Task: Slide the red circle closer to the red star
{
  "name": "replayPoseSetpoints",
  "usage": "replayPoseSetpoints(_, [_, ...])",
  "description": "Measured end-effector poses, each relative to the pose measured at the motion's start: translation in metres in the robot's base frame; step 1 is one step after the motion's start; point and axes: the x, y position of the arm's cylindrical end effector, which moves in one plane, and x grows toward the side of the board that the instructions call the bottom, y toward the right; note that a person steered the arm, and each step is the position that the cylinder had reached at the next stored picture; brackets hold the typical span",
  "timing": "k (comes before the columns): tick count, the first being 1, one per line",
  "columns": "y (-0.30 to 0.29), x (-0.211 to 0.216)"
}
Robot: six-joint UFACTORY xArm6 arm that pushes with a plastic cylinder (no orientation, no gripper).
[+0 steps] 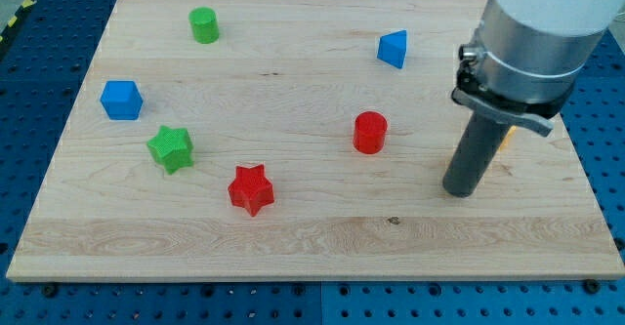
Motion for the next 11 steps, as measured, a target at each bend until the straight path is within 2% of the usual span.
replayPoseSetpoints(1, [0.010, -0.017])
replayPoseSetpoints(3, [0.007, -0.023])
replayPoseSetpoints(5, [-0.064, -0.030])
replayPoseSetpoints(7, [-0.069, -0.081])
replayPoseSetpoints(10, [-0.140, -0.048])
replayPoseSetpoints(11, [-0.149, -0.062])
